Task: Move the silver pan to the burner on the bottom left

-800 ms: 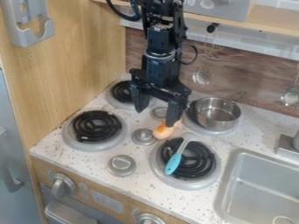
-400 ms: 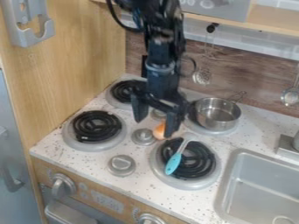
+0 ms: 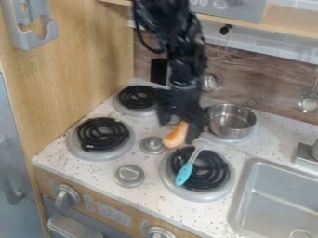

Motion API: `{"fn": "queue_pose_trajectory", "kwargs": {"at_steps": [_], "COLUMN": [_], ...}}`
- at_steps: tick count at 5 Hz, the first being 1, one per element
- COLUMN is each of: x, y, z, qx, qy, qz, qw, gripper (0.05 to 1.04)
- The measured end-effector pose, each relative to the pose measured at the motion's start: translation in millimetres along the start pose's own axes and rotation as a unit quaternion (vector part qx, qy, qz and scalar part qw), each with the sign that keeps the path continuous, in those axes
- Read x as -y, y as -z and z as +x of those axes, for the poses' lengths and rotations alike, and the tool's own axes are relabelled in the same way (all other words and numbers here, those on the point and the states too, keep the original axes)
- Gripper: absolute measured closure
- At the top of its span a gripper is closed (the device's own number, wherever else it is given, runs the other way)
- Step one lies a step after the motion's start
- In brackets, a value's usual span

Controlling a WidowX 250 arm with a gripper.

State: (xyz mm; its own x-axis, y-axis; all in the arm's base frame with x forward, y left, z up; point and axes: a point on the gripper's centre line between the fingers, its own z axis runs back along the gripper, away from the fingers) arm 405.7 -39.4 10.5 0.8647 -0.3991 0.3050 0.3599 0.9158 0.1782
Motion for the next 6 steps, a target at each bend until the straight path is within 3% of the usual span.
{"fn": "queue_pose_trajectory", "kwargs": {"at_steps": [1,3,4,5,6], "x": [12.8,34.0,42.2,44.8,47.4], "y": [20.5,31.5,41.6,59.0,75.4], "z": [33.8,104.6,123.5,129.1,123.6], "qx": [0.059,0.131,0.136,0.125,0.103], "qy": [0.032,0.051,0.049,0.053,0.053], "qz": [0.014,-0.03,-0.046,-0.054,-0.058], "qw": [0.9977,0.9896,0.9884,0.9893,0.9916], "gripper": [0.084,0.083,0.084,0.084,0.144]}}
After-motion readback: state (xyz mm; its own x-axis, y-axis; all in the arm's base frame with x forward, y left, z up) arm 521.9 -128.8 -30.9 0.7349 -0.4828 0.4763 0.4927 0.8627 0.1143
